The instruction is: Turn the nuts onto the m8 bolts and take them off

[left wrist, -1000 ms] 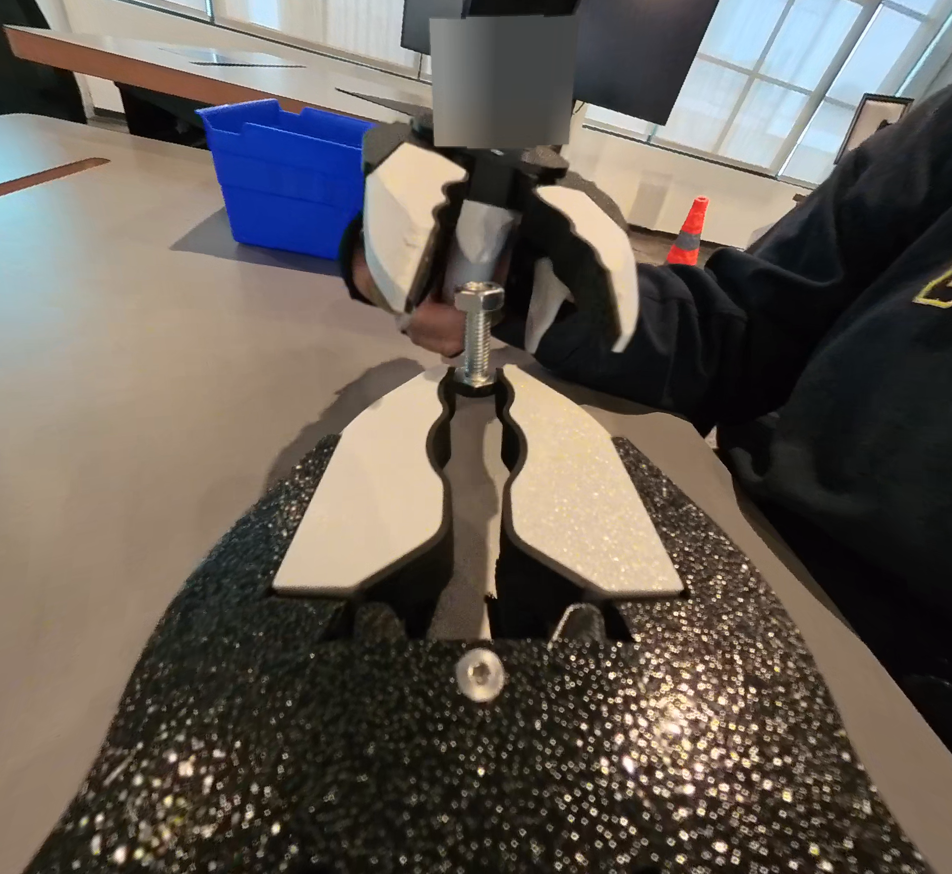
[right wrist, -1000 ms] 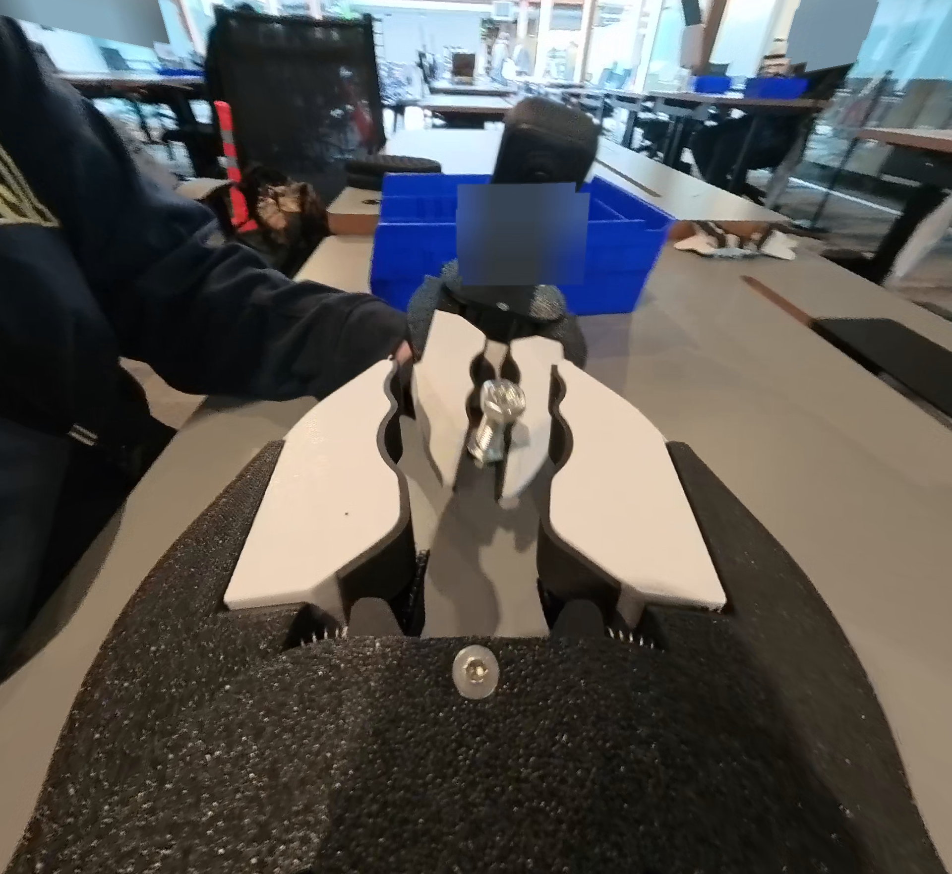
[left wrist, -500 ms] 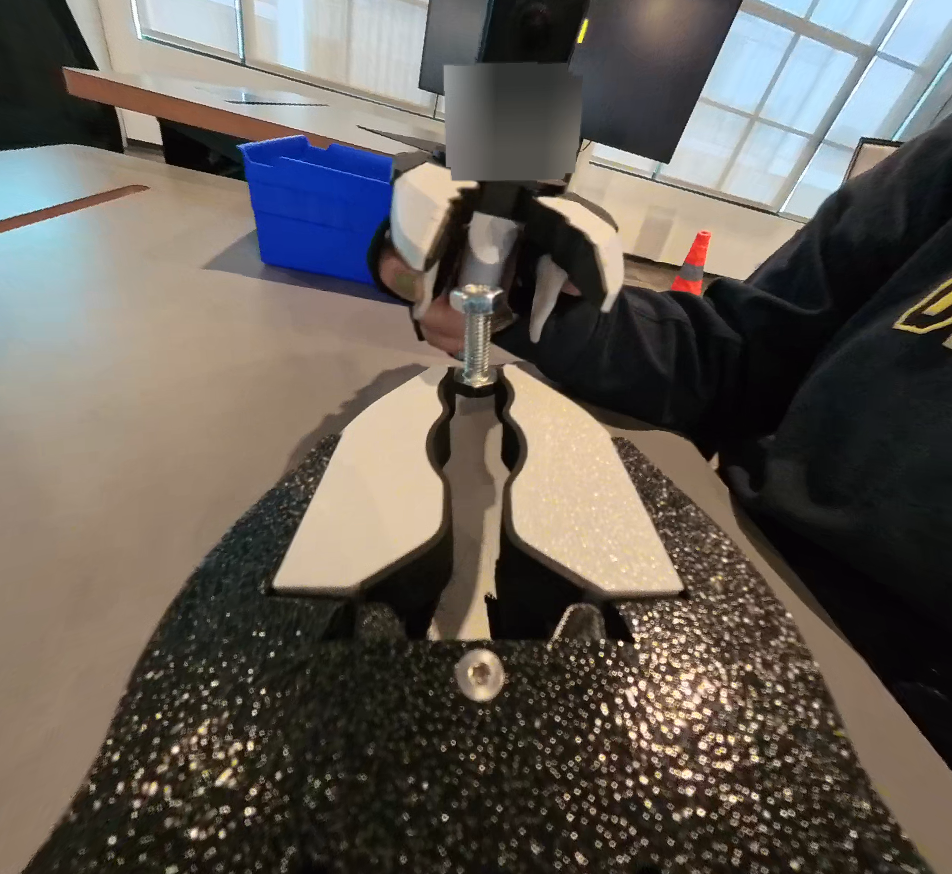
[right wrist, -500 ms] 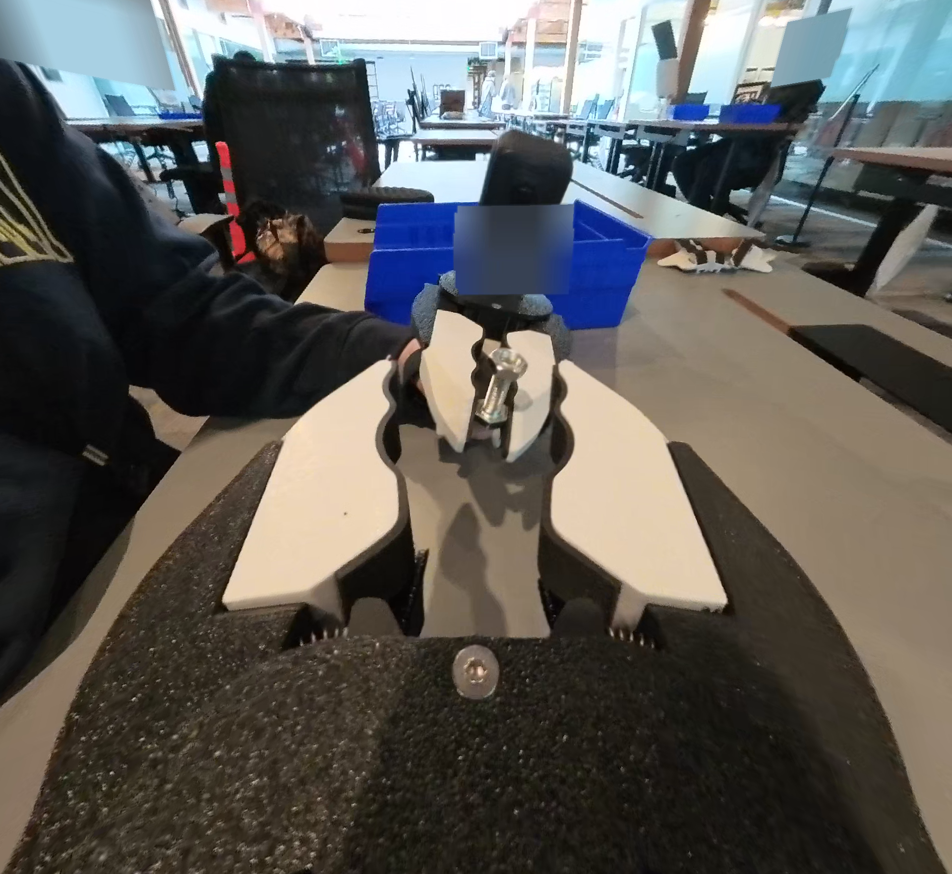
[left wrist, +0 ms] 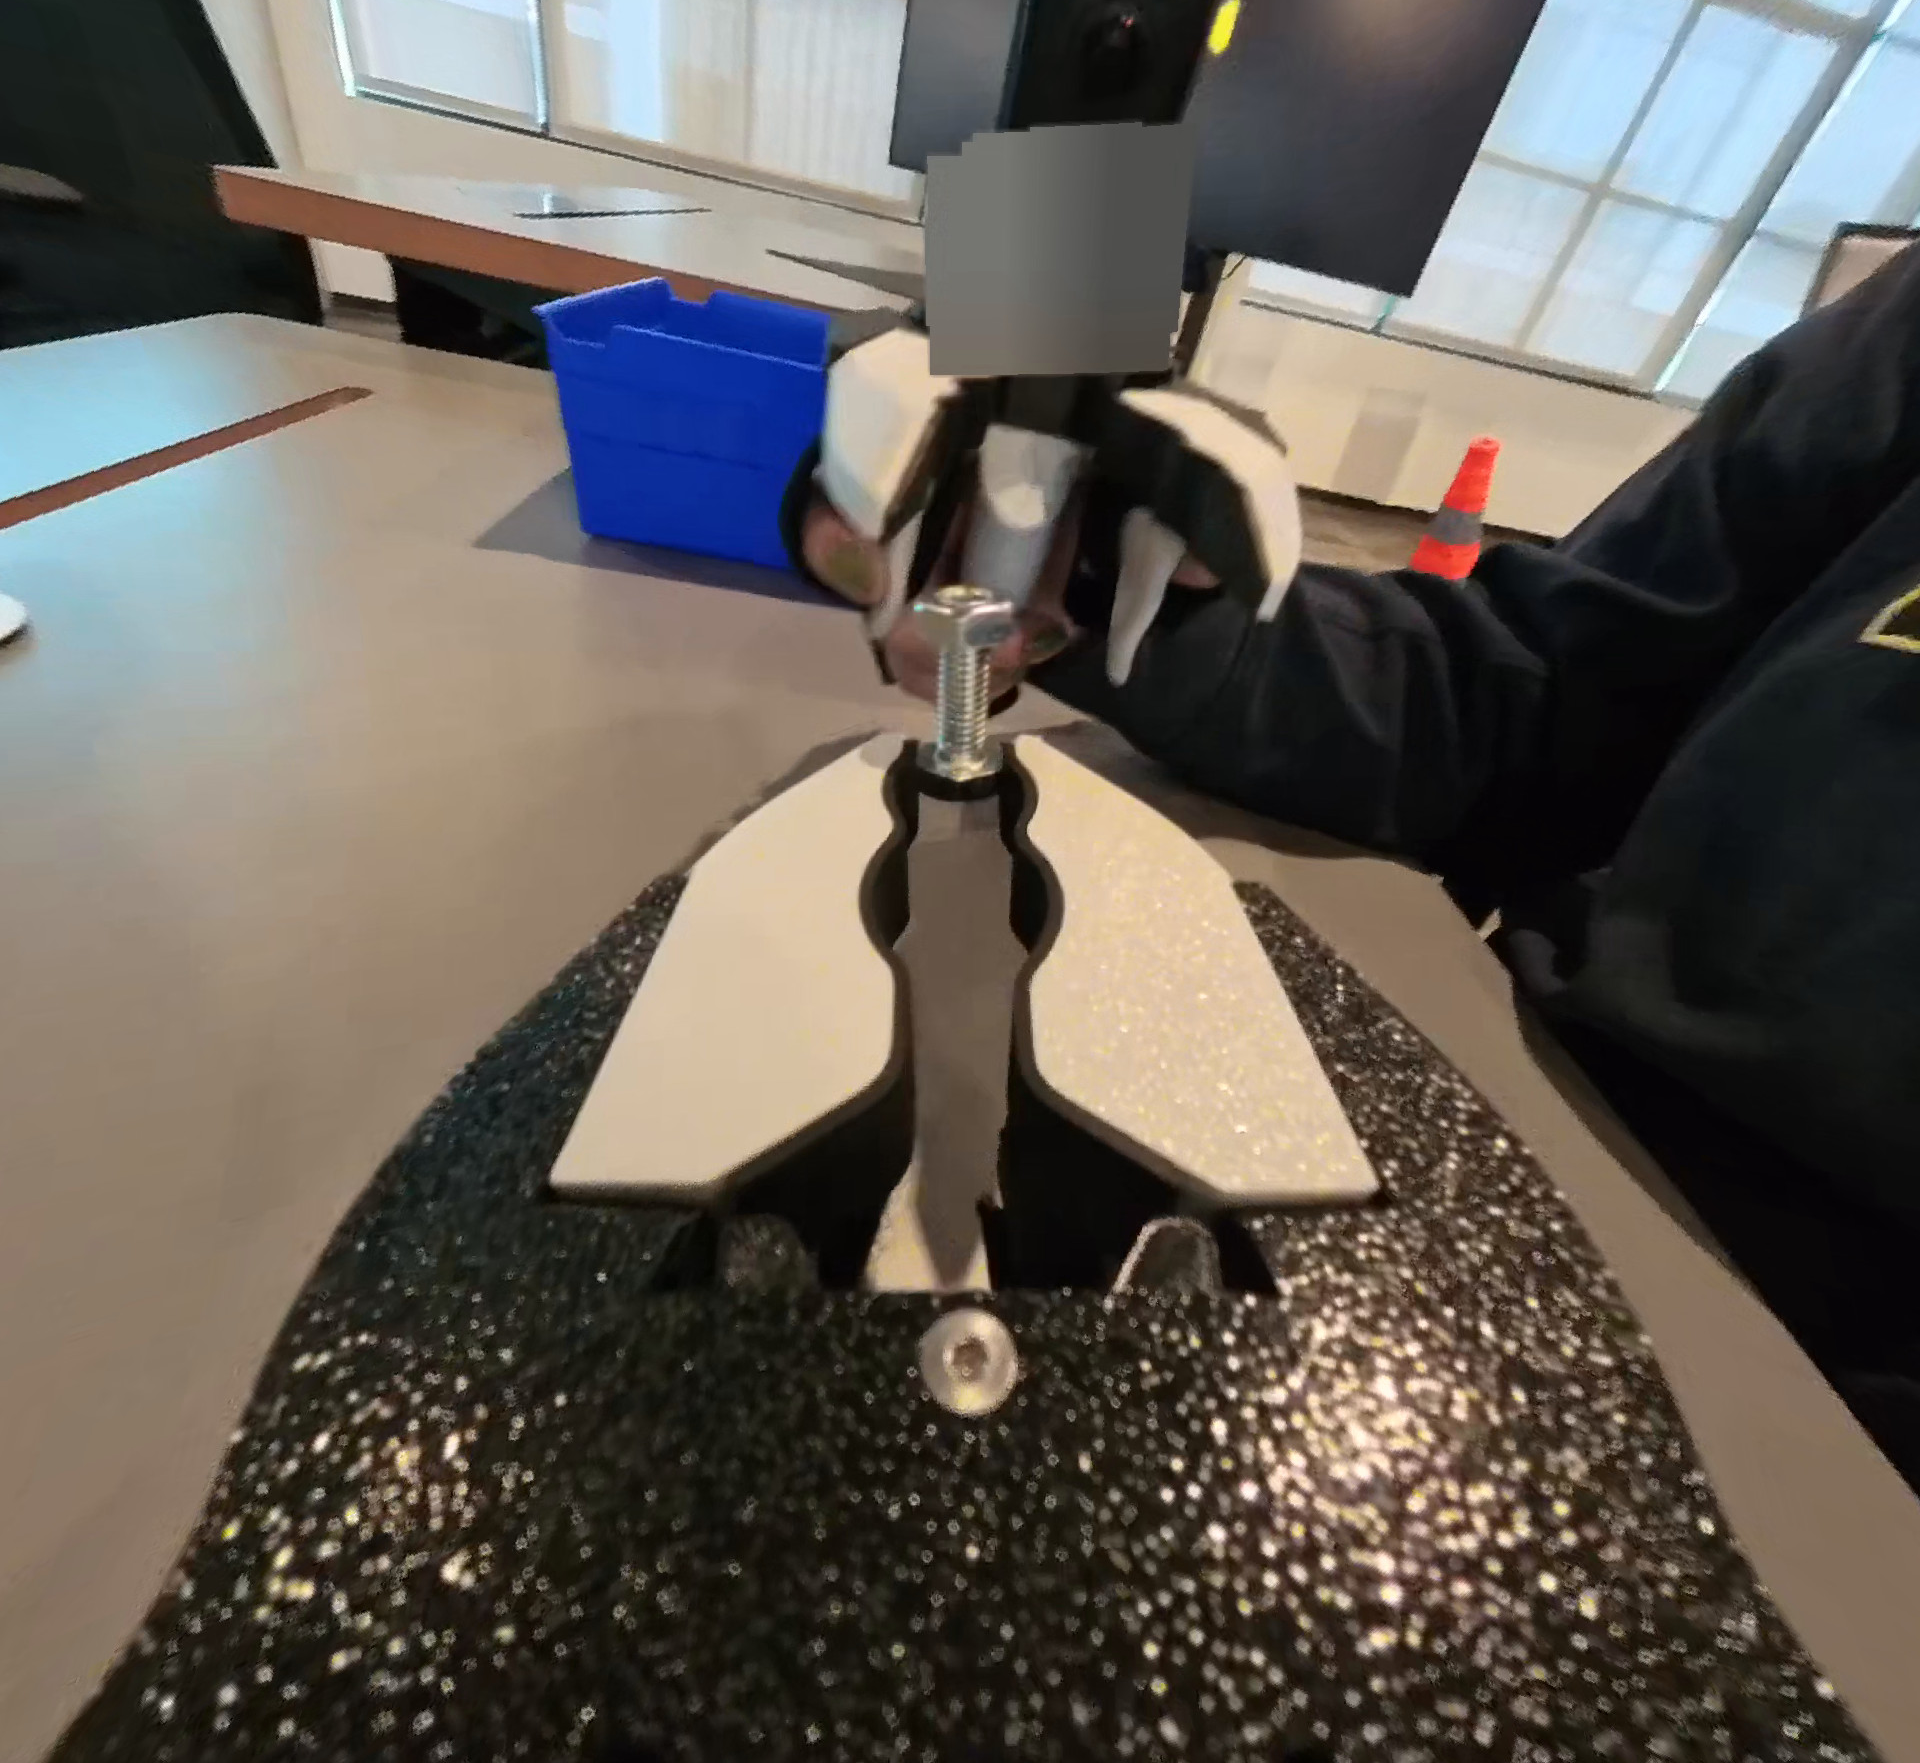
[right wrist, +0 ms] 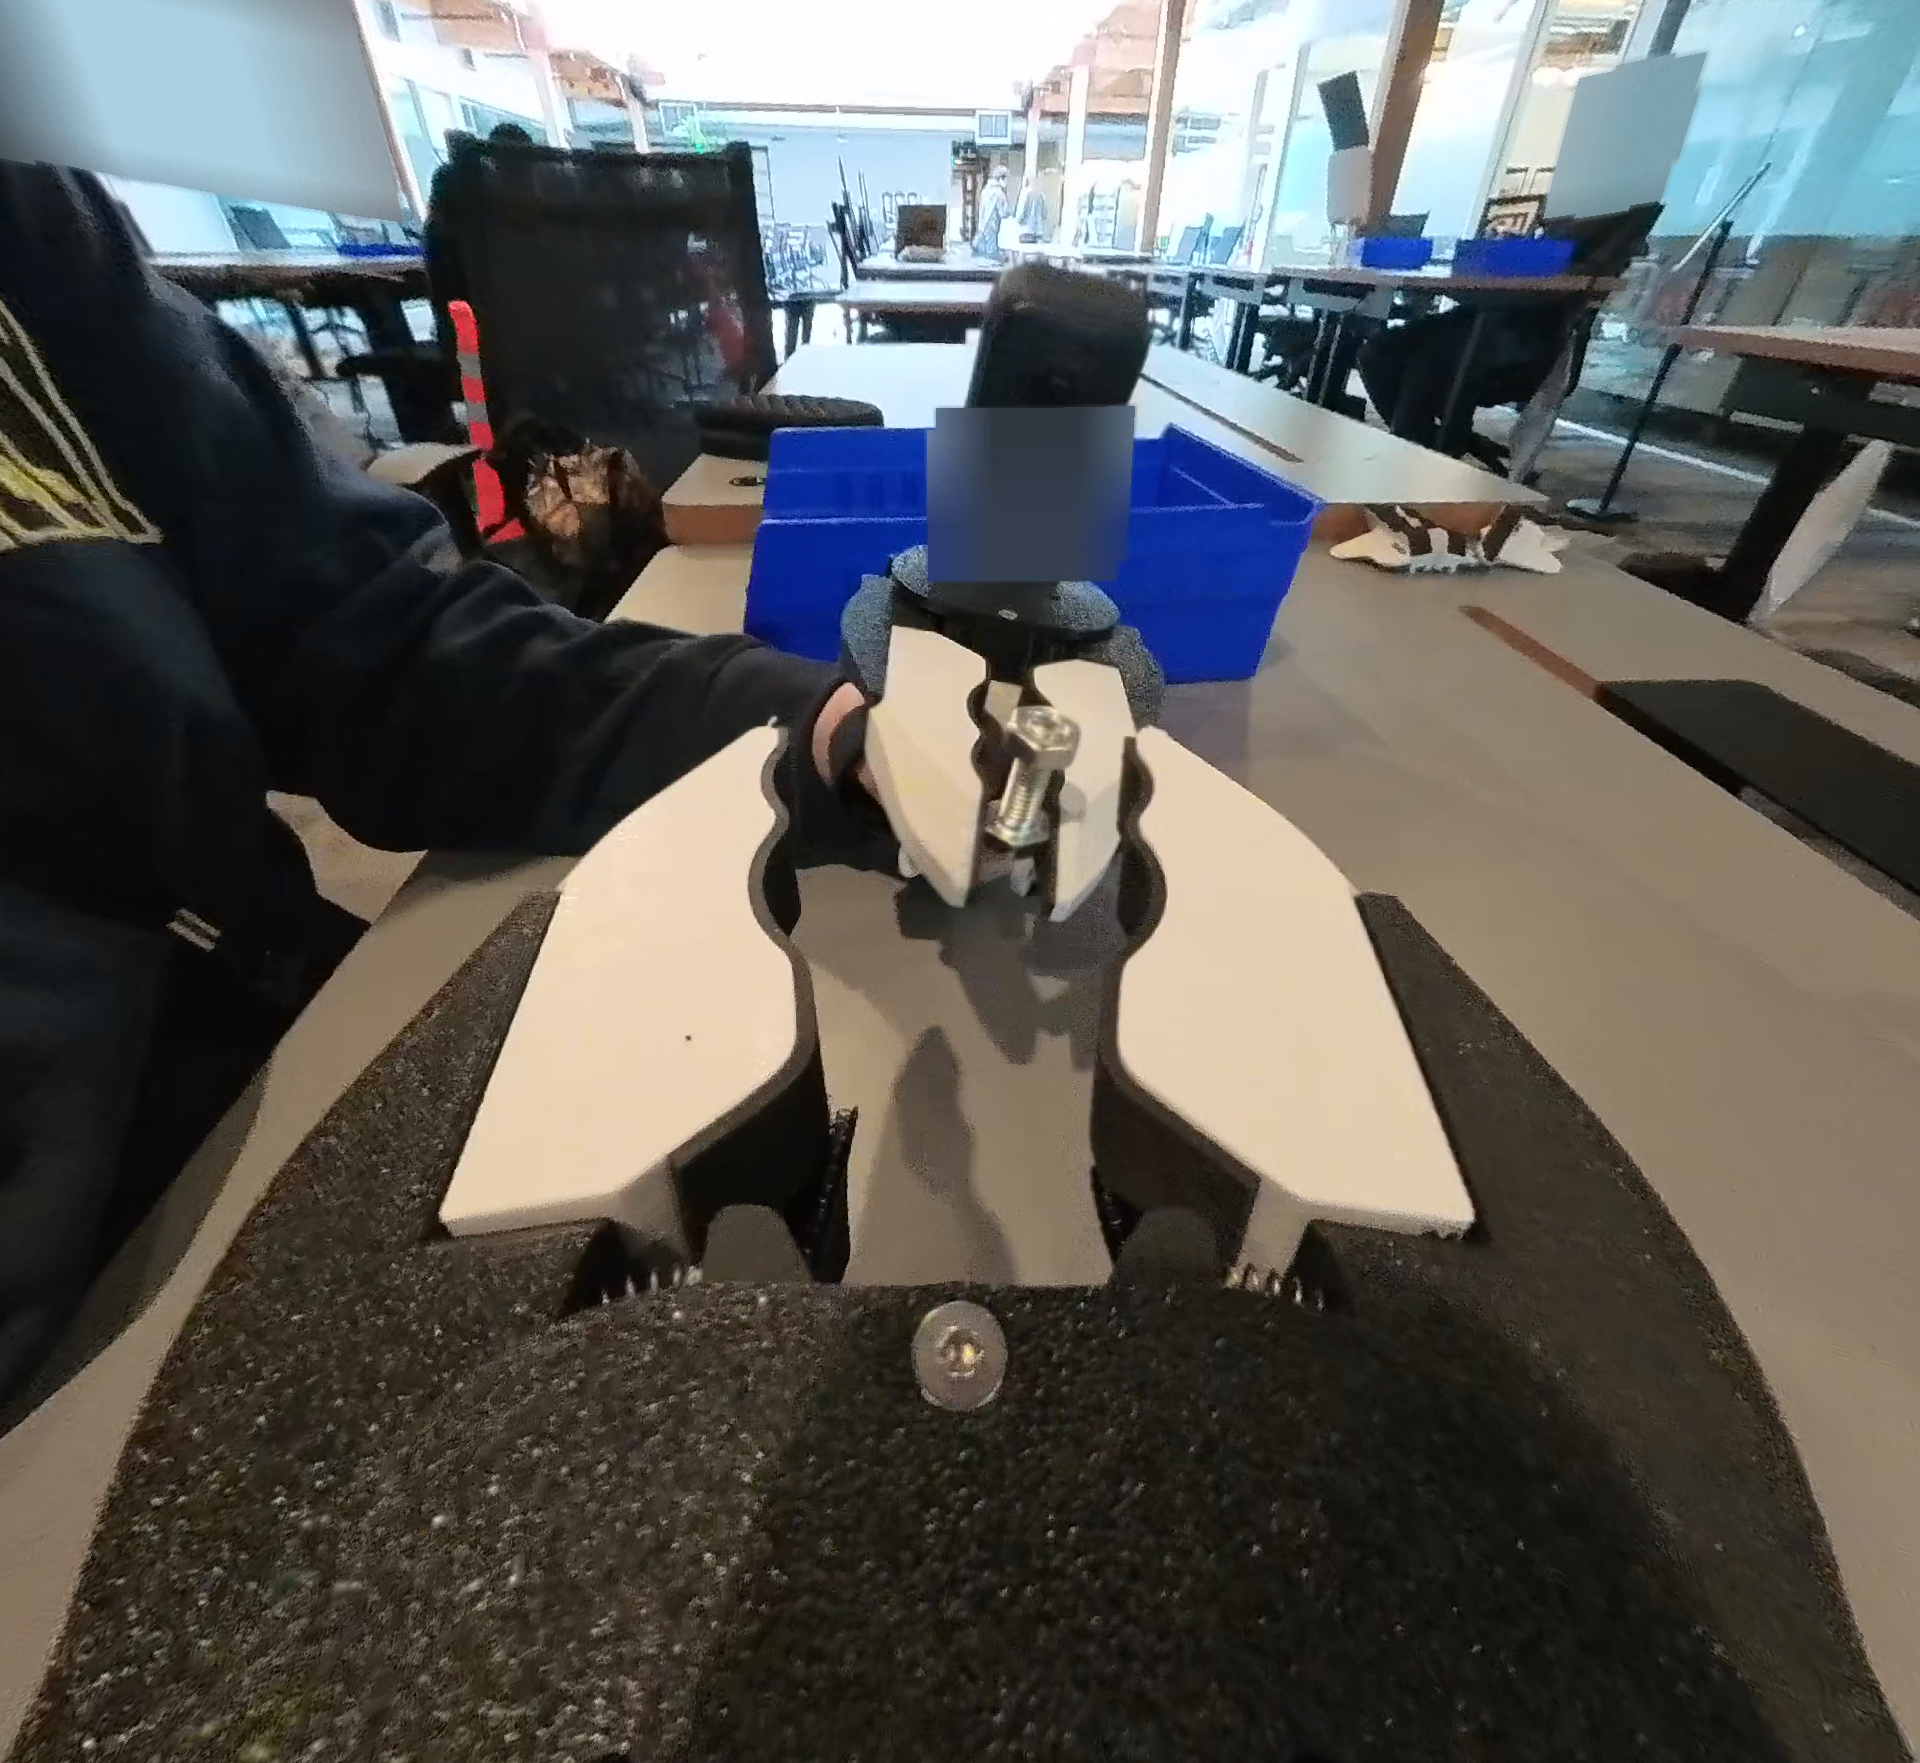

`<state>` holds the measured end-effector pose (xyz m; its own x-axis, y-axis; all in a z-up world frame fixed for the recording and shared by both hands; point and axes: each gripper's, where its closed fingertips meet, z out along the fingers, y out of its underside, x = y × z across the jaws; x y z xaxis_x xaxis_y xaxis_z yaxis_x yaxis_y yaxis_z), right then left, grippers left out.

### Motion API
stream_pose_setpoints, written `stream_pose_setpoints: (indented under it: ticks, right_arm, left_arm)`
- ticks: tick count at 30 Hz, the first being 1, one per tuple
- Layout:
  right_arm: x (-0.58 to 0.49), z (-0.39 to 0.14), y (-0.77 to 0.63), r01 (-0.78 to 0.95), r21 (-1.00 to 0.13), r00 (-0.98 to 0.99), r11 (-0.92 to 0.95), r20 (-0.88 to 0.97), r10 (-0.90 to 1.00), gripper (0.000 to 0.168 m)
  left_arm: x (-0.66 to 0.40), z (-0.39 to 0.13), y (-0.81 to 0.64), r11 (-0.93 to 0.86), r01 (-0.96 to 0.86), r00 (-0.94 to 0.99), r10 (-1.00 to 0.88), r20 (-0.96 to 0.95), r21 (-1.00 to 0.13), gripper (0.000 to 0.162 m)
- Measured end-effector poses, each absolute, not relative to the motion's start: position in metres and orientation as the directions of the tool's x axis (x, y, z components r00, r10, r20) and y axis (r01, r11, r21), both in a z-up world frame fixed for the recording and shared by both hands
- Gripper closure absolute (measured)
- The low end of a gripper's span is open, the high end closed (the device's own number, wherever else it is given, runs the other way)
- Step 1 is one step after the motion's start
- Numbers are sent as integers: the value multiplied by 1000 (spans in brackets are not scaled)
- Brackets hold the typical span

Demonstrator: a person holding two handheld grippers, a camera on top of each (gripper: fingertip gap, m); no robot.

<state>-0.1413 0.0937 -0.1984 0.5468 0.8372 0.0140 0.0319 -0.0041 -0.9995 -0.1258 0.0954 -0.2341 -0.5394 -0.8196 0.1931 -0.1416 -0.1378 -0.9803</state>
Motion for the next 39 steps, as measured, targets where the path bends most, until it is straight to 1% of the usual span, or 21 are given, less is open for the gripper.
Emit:
stream_pose_setpoints:
  ticks: [3,7,10,11,12,13,16,20,27,30,33,36,39]
  right_arm:
    - [-155,-205,97,64,-998,535,0,34,844,106]
    - [-165,-209,96,83,-997,514,-5,38,857,105]
    - [-157,-212,94,100,-995,511,-30,25,859,111]
    - [-150,-210,93,89,-995,518,-37,15,855,113]
    - [-142,-206,91,66,-997,524,-29,10,852,120]
    - [-135,-200,92,32,-999,543,-13,7,840,121]
    - [-127,-195,94,16,-1000,575,5,14,818,116]
    - [-141,-205,98,50,-999,559,-12,18,829,109]
    - [-165,-214,95,67,-997,489,-34,3,872,109]
    - [-158,-217,95,90,-995,503,-44,7,864,112]
    - [-141,-207,93,39,-999,525,-36,-10,851,121]
    - [-133,-201,95,20,-1000,557,-18,-4,831,116]
    - [-141,-203,97,27,-999,550,-19,-1,835,112]
  left_arm:
    - [-121,-240,82,-127,-170,-573,-794,203,-977,148]
    - [-119,-242,74,-133,-178,-594,-776,214,-975,148]
    - [-123,-238,85,-144,-156,-573,-793,209,-977,148]
    - [-125,-236,92,-153,-145,-555,-805,208,-978,148]
    - [-127,-233,99,-167,-131,-537,-817,212,-977,148]
    - [-129,-231,106,-177,-121,-523,-825,214,-977,148]
    - [-132,-228,110,-188,-109,-516,-829,217,-976,148]
    - [-124,-237,89,-155,-157,-564,-797,218,-975,148]
    - [-120,-242,73,-140,-181,-601,-767,222,-974,148]
    - [-123,-239,84,-141,-166,-575,-790,212,-976,148]
    - [-129,-232,102,-158,-133,-527,-825,205,-978,148]
    - [-132,-229,107,-169,-118,-518,-830,206,-979,148]
    - [-127,-234,95,-149,-148,-546,-812,206,-978,148]
